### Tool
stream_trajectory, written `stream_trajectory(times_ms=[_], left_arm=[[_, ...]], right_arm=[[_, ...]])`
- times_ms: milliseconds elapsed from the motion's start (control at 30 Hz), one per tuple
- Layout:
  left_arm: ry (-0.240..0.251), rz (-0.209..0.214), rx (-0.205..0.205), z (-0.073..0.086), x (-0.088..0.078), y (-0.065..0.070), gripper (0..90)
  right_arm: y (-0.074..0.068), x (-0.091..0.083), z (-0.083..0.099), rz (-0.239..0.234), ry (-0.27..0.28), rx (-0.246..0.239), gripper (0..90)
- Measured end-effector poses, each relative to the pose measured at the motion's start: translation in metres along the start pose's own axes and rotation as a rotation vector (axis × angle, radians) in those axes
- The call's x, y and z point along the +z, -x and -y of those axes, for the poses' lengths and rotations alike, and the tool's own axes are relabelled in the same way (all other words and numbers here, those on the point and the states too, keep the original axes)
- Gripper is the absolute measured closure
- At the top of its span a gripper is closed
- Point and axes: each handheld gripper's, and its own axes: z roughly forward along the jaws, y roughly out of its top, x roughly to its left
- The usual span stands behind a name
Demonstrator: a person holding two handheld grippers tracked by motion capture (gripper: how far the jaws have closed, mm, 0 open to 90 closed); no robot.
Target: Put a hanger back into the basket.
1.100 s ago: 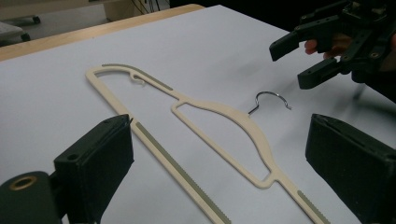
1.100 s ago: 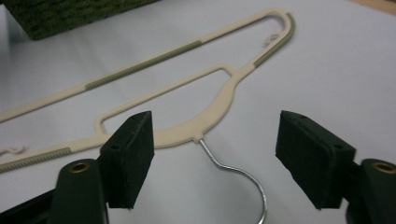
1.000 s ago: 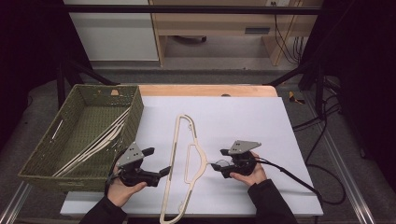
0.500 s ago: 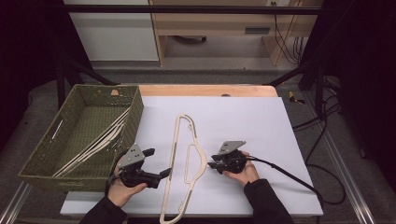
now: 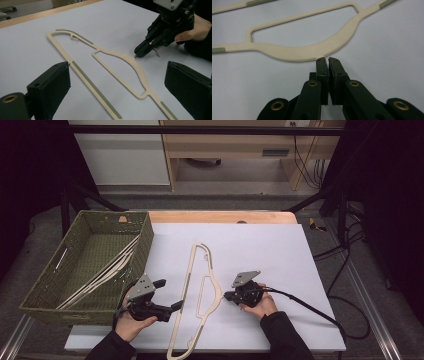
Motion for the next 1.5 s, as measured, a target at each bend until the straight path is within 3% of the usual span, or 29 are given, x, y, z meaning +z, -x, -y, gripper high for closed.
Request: stream_trajectory(times_ms=[267,400,567,933,1233,1500], left_arm=[[-0.012,0.003,0.006,0.001,0.002,0.002,6.3],[-0.023,0.012,0.01,0.002,0.005,0.005,6.3],[-0.03,0.018,0.016,0.002,0.008,0.009,6.3],[-0.079,0.036,0.043,-0.009,0.027,0.027,8.4],[-0.194,0.078,0.096,-0.018,0.065,0.045,14.0],[-0.3,0.097,0.117,-0.016,0.095,0.052,26.1]], right_arm=[[-0.013,-0.004,0.004,-0.097,-0.009,0.0,88.6],[-0.016,-0.003,0.007,-0.082,0.011,-0.006,84.1],[-0.02,-0.003,0.008,-0.06,0.018,-0.035,86.5],[-0.017,-0.008,0.004,-0.075,0.027,-0.033,89.3],[-0.017,-0.026,-0.004,-0.093,0.078,-0.012,89.4],[-0.02,-0.032,-0.011,-0.083,0.065,-0.017,89.4]])
